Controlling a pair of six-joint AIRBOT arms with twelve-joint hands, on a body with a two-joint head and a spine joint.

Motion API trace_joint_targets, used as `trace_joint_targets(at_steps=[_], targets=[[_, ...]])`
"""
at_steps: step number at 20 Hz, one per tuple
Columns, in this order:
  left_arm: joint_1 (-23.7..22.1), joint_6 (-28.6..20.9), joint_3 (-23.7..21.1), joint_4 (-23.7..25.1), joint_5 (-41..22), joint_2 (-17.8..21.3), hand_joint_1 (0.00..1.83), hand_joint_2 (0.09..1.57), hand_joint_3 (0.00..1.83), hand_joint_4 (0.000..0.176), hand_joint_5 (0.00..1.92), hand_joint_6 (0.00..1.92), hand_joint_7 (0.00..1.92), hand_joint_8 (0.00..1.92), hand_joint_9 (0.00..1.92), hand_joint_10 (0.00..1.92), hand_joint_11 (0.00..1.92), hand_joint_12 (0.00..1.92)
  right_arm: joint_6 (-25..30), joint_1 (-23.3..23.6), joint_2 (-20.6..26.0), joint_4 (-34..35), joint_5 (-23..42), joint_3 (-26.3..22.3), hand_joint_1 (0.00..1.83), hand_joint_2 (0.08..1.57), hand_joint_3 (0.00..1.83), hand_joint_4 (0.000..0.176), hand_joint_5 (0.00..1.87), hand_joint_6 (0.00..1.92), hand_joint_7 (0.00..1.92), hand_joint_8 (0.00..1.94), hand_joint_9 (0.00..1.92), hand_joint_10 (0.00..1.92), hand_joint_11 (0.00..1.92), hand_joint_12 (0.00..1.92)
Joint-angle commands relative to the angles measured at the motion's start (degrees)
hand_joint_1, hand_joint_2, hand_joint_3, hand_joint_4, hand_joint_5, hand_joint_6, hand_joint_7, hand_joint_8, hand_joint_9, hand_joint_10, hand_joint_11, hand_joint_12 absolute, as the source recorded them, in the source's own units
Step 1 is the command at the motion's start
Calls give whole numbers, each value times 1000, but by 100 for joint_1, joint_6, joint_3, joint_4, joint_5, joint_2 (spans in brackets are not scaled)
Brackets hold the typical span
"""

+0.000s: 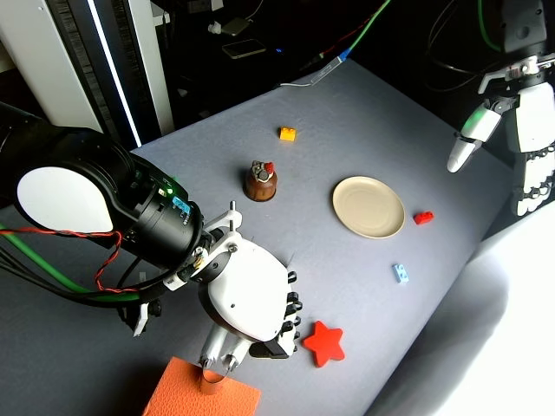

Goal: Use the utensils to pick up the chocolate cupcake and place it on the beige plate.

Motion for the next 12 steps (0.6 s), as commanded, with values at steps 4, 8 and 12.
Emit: trace_joint_targets(at_steps=[4, 8, 12], targets=[[-27, 48, 10, -78, -512, 66, 497, 1035, 0, 0, 100, 5, 58, 3, 63, 4, 0, 52, -22, 90, 41, -124, 280, -10, 1121, 1154, 5, 0, 725, 130, 465, 993, 417, 1308, 406, 1688], [-23, 32, 4, -76, -529, 67, 505, 1026, 0, 0, 113, 1, 61, 1, 76, 2, 1, 96, 18, 128, 43, -124, 254, -43, 1121, 1284, 11, 0, 651, 1306, 617, 1551, 433, 1467, 473, 1784], [-22, 34, 2, -77, -540, 67, 480, 1034, 3, 0, 124, 2, 83, 2, 90, 2, 0, 167, 112, 218, 66, -123, 211, -73, 1141, 1308, 0, 0, 682, 1278, 596, 1749, 386, 1532, 445, 1782]])
